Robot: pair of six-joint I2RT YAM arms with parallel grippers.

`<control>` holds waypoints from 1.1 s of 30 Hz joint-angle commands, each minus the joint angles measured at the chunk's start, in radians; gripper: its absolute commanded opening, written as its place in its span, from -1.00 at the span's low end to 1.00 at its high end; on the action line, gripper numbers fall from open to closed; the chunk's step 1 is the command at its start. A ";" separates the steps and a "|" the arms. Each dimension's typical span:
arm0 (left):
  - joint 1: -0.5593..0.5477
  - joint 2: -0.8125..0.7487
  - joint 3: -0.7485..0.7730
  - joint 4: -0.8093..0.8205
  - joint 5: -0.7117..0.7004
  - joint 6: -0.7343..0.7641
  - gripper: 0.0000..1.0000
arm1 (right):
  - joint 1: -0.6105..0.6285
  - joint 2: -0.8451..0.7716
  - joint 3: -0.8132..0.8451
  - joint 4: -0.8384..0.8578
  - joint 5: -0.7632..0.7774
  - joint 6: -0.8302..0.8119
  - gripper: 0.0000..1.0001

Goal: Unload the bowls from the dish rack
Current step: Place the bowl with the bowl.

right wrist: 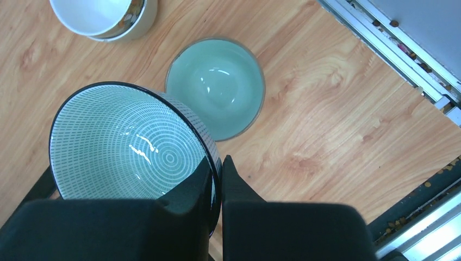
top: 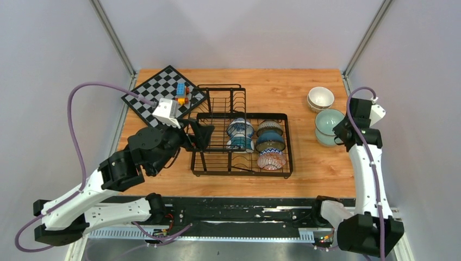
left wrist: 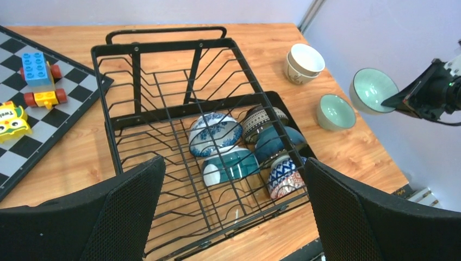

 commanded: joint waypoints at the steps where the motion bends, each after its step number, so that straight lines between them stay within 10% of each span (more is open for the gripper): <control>1: 0.006 -0.037 -0.048 0.048 0.000 -0.013 1.00 | -0.043 0.038 -0.007 0.131 -0.049 0.002 -1.00; 33: 0.007 -0.184 -0.113 0.009 -0.005 -0.057 1.00 | -0.186 0.290 -0.175 0.367 -0.126 0.035 -1.00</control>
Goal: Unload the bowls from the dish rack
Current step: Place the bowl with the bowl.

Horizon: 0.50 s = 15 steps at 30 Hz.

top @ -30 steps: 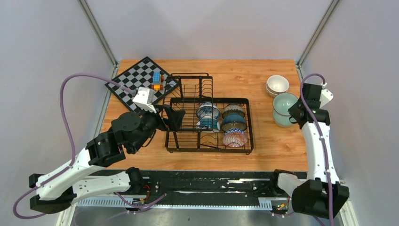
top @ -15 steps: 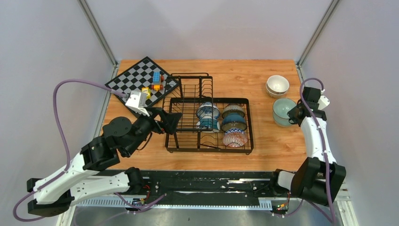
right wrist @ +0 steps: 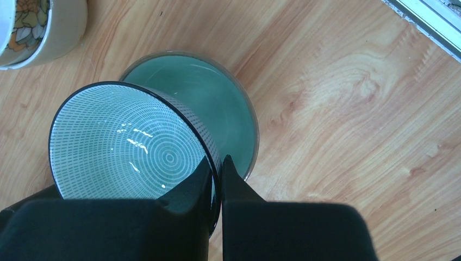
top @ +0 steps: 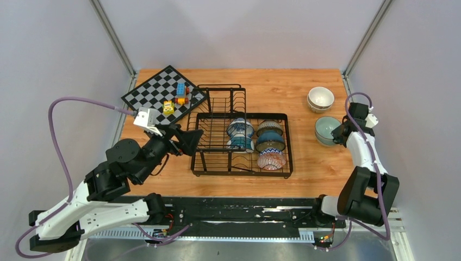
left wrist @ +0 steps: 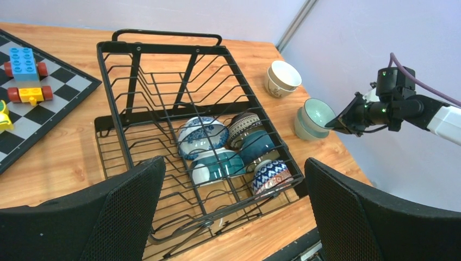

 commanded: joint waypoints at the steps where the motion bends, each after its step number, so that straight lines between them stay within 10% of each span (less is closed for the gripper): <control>1: 0.006 -0.013 -0.013 -0.020 -0.030 -0.012 1.00 | -0.025 0.026 -0.006 0.053 0.008 0.019 -1.00; 15: 0.007 -0.010 -0.039 -0.023 -0.031 -0.029 1.00 | -0.028 0.088 0.003 0.073 -0.001 -0.003 -1.00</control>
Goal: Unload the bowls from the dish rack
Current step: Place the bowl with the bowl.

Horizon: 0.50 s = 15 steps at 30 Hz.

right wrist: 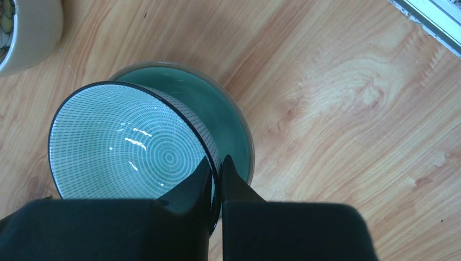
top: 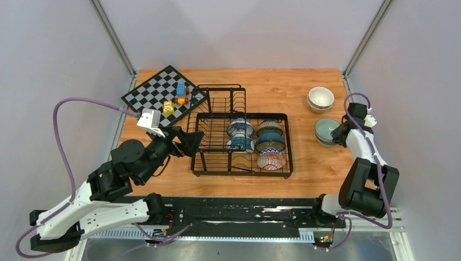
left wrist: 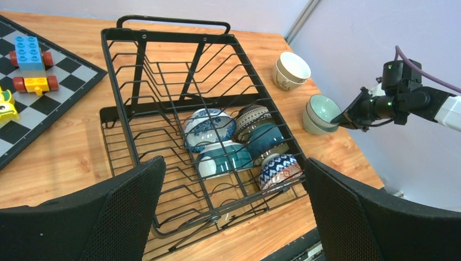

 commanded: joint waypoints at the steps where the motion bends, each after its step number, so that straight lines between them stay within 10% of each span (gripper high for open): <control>1: 0.006 -0.003 -0.012 -0.004 -0.016 -0.018 1.00 | -0.018 0.013 0.004 0.036 -0.005 -0.004 -1.00; 15: 0.005 -0.002 -0.023 -0.004 -0.006 -0.030 1.00 | -0.018 0.027 0.015 0.028 -0.017 -0.019 -0.67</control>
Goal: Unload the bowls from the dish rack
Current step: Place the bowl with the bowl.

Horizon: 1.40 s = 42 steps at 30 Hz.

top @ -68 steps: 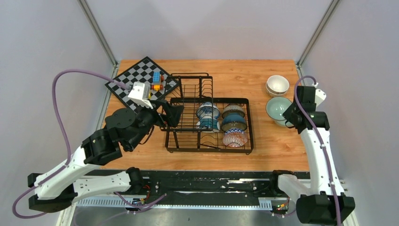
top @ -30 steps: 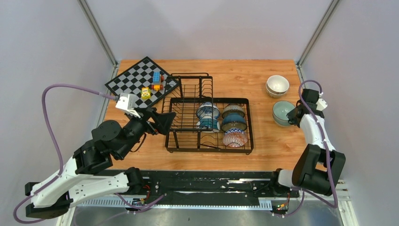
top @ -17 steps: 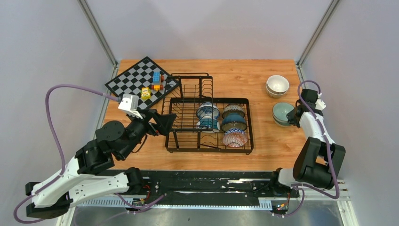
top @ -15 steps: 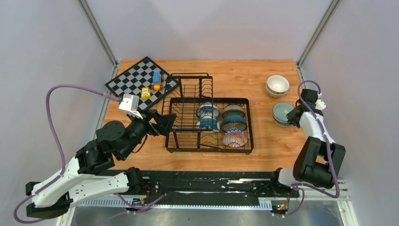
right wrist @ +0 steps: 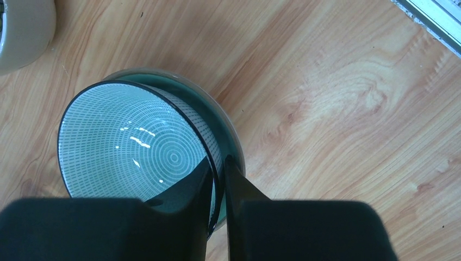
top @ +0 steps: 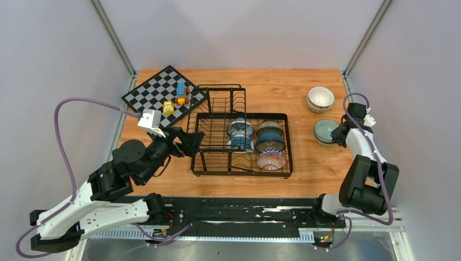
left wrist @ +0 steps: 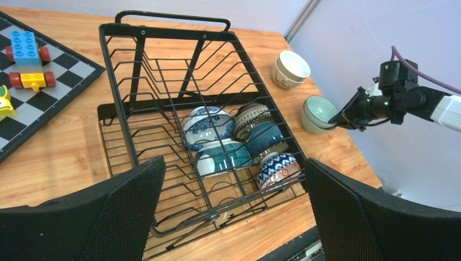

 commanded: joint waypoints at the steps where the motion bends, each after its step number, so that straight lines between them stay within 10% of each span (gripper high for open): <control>1: 0.005 -0.001 -0.014 -0.002 -0.005 -0.015 1.00 | -0.017 -0.004 0.015 0.013 -0.016 -0.008 -0.64; 27: 0.006 0.007 -0.025 0.012 0.034 -0.026 1.00 | -0.017 -0.132 -0.012 -0.063 -0.005 -0.024 -0.20; 42: 0.006 -0.007 -0.038 0.023 0.042 -0.029 1.00 | -0.017 -0.146 -0.057 -0.063 0.037 -0.042 -0.63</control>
